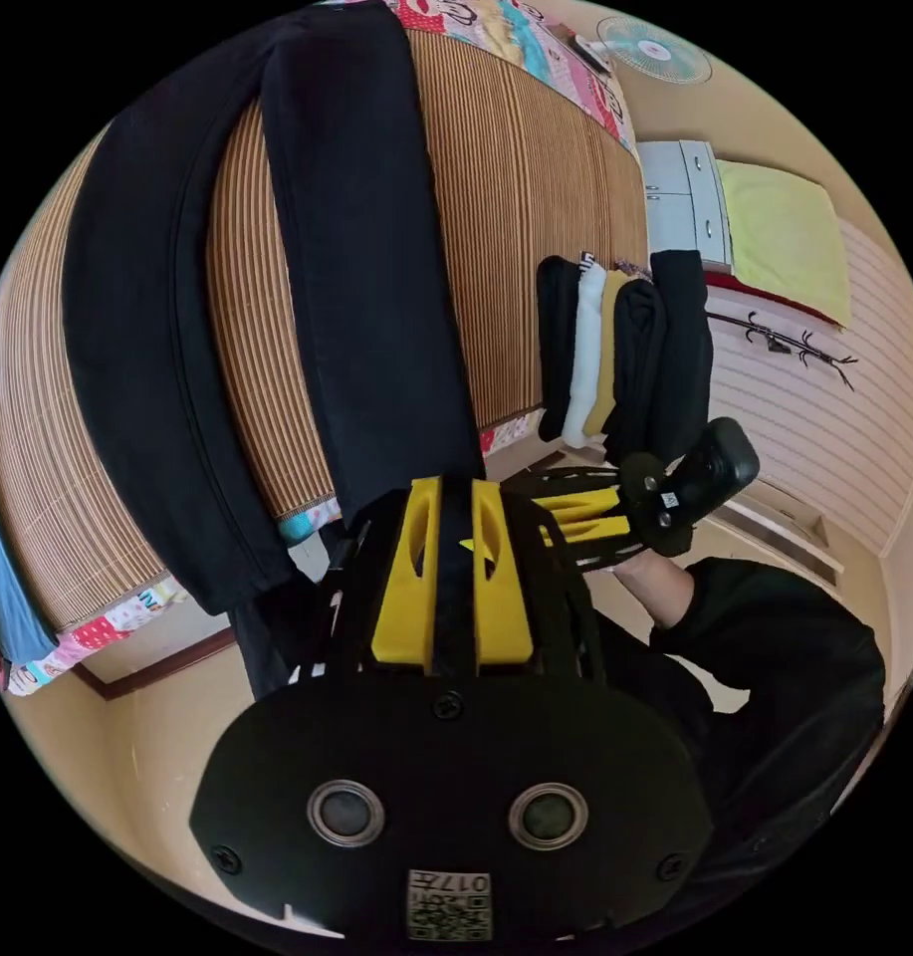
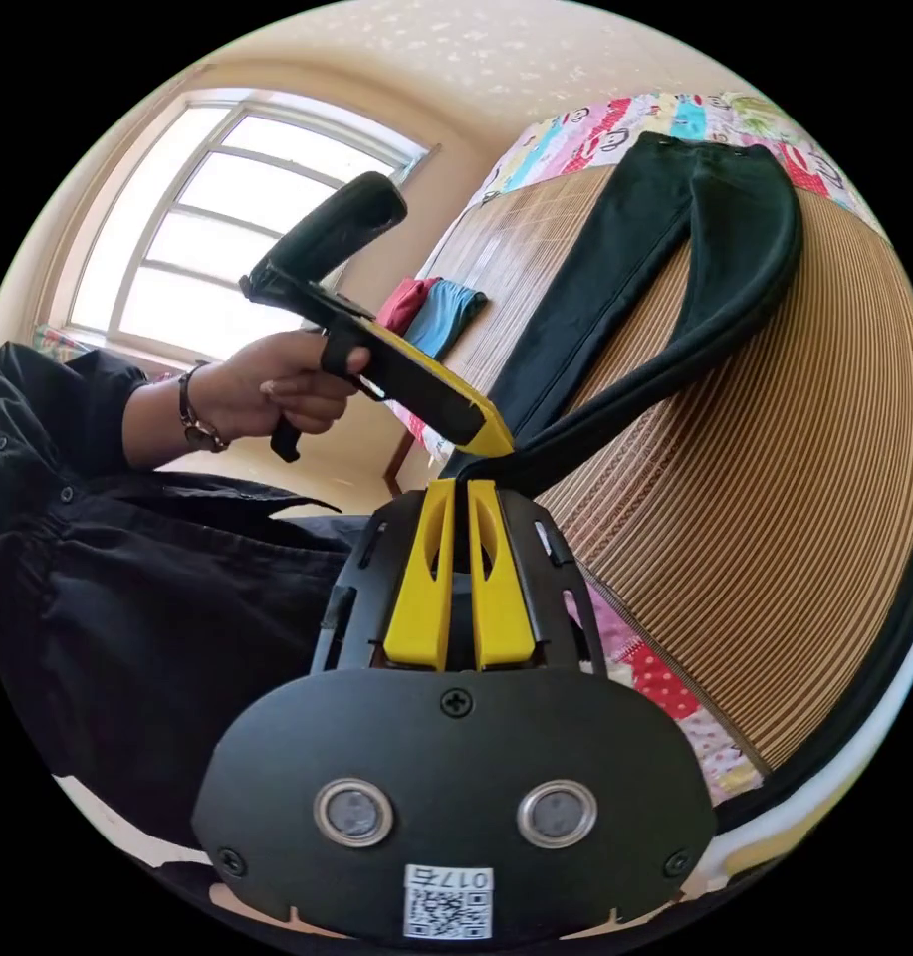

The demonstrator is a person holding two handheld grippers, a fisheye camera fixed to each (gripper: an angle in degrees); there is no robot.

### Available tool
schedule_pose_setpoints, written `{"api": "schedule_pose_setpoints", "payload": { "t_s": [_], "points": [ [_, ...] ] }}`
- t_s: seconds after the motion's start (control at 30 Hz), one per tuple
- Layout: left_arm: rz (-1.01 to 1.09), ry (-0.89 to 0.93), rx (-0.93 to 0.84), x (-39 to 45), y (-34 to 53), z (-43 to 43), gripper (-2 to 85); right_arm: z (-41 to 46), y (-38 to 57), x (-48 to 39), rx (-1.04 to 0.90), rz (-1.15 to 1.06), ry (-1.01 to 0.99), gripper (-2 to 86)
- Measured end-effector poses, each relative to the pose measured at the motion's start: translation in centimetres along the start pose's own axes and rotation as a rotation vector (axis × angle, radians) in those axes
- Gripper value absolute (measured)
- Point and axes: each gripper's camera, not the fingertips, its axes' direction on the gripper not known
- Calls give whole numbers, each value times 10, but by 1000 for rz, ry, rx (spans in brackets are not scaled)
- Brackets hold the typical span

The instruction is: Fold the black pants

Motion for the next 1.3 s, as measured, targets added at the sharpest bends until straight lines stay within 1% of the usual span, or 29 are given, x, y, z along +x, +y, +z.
{"api": "schedule_pose_setpoints", "payload": {
  "t_s": [0.07, 0.1, 0.13, 0.2, 0.27, 0.3, 0.33, 0.4, 0.43, 0.5, 0.53, 0.57, 0.63, 0.7, 0.73, 0.77, 0.8, 0.87, 0.93, 0.97, 1.03, 1.1, 1.17, 1.2, 1.23, 1.27, 1.3],
  "points": [
    [-15, 76, 57, -6, 9, -17, 128, 0, -3, 4, -32, 12, -38, 28],
    [-21, 78, 77, -9, 13, -25, 135, -1, -4, 5, -32, 16, -49, 29],
    [-26, 58, 81, -10, 14, -28, 138, -2, -5, 6, -29, 21, -71, 29],
    [-32, -47, 65, -16, 15, -29, 159, -1, -7, 6, -15, 30, -113, 30],
    [-42, -70, 3, -24, 11, -20, 159, 6, -13, 8, -9, 62, -187, 31],
    [-60, -77, -52, -31, 9, -13, 154, 9, -15, 8, -15, 69, -202, 32],
    [-66, -85, -70, -34, 8, -10, 139, 14, -19, 7, -28, 77, -225, 32],
    [-76, -211, -82, -43, 15, -11, 72, 19, -28, 3, -55, 63, -233, 34],
    [-72, -230, -74, -45, 18, -13, 54, 21, -34, 0, -81, 43, -231, 35],
    [-70, -171, -10, -57, 35, -26, 41, 22, -42, -2, -151, -10, -252, 38],
    [-71, -143, 10, -61, 40, -30, 40, 21, -48, -1, -225, -96, -330, 41],
    [-73, -84, 50, -71, 50, -38, 39, 19, -55, 2, -327, -213, -488, 44],
    [-76, 1, 96, -88, 63, -49, 38, 9, -72, 20, -415, -274, -598, 49],
    [-97, 128, 153, -115, 80, -61, 38, -14, -100, 58, -333, -204, -504, 65],
    [-104, 157, 164, -122, 84, -64, 38, -34, -124, 92, -234, -120, -463, 76],
    [-124, 212, 177, -136, 91, -68, 38, -56, -150, 133, -97, 12, -405, 89],
    [-151, 261, 189, -151, 97, -72, 38, -67, -162, 154, -18, 84, -379, 97],
    [-190, 320, 218, -172, 107, -77, 38, -108, -204, 231, 331, 280, -346, 122],
    [-214, 374, 244, -189, 115, -81, 38, -121, -236, 280, 479, 397, -320, 137],
    [-223, 406, 259, -199, 120, -82, 38, -125, -258, 305, 540, 482, -249, 142],
    [-228, 452, 278, -213, 126, -83, 38, -127, -292, 333, 615, 567, -196, 148],
    [-227, 551, 310, -236, 133, -80, 37, -127, -326, 349, 696, 576, -234, 147],
    [-230, 646, 339, -255, 140, -75, 36, -122, -371, 351, 752, 592, -206, 137],
    [-239, 707, 362, -268, 146, -70, 36, -119, -383, 351, 739, 597, -189, 128],
    [-248, 741, 373, -274, 149, -68, 35, -114, -407, 345, 685, 595, -128, 111],
    [-262, 808, 397, -285, 156, -64, 35, -110, -431, 332, 605, 611, 21, 84],
    [-269, 887, 434, -296, 164, -61, 34, -109, -444, 320, 568, 598, 125, 71]
  ]
}}
